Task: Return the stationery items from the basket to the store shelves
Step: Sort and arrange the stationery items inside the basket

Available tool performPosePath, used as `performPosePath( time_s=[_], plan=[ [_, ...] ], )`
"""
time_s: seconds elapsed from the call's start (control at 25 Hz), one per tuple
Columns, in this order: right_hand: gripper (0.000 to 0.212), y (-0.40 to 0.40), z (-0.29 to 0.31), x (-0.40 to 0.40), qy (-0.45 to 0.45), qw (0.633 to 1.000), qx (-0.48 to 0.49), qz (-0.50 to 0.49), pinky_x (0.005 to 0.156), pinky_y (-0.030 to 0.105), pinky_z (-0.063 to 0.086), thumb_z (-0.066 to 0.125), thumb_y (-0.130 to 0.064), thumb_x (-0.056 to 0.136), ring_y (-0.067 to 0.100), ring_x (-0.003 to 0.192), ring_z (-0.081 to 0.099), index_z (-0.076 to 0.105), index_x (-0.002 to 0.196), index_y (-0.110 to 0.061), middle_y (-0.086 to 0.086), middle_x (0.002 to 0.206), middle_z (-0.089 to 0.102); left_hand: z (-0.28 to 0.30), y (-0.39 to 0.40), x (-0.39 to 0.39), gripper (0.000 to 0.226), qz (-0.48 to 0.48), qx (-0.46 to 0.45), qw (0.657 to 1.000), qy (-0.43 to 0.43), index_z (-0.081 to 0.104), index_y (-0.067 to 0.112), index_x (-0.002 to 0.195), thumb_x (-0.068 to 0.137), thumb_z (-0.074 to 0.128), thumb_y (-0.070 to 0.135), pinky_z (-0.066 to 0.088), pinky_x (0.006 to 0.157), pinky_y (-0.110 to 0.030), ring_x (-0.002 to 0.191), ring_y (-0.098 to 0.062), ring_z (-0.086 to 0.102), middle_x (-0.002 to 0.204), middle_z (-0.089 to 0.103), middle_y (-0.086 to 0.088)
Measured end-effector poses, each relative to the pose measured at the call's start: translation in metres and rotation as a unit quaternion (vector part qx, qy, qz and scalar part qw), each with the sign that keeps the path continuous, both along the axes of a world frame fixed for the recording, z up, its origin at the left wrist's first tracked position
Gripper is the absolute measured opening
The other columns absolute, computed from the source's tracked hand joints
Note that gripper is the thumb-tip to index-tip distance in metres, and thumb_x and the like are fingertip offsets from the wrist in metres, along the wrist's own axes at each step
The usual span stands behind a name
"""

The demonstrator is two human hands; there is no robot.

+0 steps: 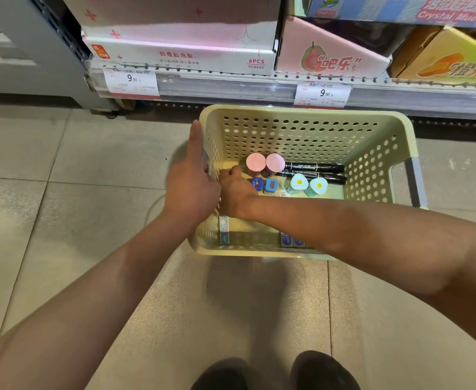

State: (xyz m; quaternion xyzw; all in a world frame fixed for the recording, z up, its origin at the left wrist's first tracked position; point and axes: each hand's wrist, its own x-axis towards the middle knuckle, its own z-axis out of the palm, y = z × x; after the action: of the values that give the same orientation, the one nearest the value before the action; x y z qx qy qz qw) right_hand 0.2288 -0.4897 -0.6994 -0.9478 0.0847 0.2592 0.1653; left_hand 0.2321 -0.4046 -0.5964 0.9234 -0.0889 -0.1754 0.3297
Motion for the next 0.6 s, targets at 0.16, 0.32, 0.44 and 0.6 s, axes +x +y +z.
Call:
performPosePath(
  time_s=[0.16, 0.32, 0.44, 0.6],
  plan=[
    [0.034, -0.007, 0.014, -0.004, -0.043, 0.99, -0.073, 0.117, 0.084, 0.031, 0.042, 0.044, -0.014, 0.094, 0.031, 0.116, 0.047, 0.047, 0.125, -0.003, 0.016, 0.123, 0.049, 0.001, 0.0, 0.001, 0.085, 0.003, -0.002, 1.0, 0.0, -0.001, 0.033, 0.15, 0.088, 0.047, 0.001, 0.041, 0.077, -0.029, 0.092, -0.017, 0.052, 0.128, 0.055, -0.007],
    [0.03, -0.011, 0.018, -0.007, -0.08, 0.965, -0.158, 0.196, 0.093, 0.031, 0.039, 0.034, -0.009, 0.097, 0.027, 0.113, 0.053, 0.057, 0.116, -0.008, 0.01, 0.121, 0.055, 0.001, 0.001, 0.0, 0.086, 0.002, -0.01, 1.0, -0.002, -0.001, 0.032, 0.15, 0.086, 0.049, 0.002, 0.042, 0.08, -0.031, 0.098, -0.02, 0.055, 0.128, 0.053, -0.007],
    [0.03, -0.012, 0.021, -0.007, -0.083, 0.969, -0.156, 0.171, 0.091, 0.029, 0.041, 0.034, -0.001, 0.095, 0.029, 0.114, 0.054, 0.057, 0.114, -0.005, 0.012, 0.122, 0.055, 0.001, 0.001, 0.001, 0.088, -0.002, -0.012, 1.0, -0.004, -0.001, 0.031, 0.15, 0.084, 0.051, 0.002, 0.041, 0.08, -0.031, 0.104, -0.025, 0.056, 0.128, 0.053, -0.009],
    [0.027, -0.012, 0.026, -0.01, -0.01, 0.99, -0.071, 0.125, 0.075, 0.034, 0.043, 0.049, -0.009, 0.091, 0.035, 0.108, 0.055, 0.054, 0.115, 0.0, 0.021, 0.121, 0.053, 0.003, 0.0, 0.0, 0.086, -0.004, -0.014, 1.0, -0.003, -0.001, 0.03, 0.15, 0.087, 0.05, 0.005, 0.04, 0.08, -0.03, 0.103, -0.024, 0.056, 0.127, 0.054, -0.01]
  ],
)
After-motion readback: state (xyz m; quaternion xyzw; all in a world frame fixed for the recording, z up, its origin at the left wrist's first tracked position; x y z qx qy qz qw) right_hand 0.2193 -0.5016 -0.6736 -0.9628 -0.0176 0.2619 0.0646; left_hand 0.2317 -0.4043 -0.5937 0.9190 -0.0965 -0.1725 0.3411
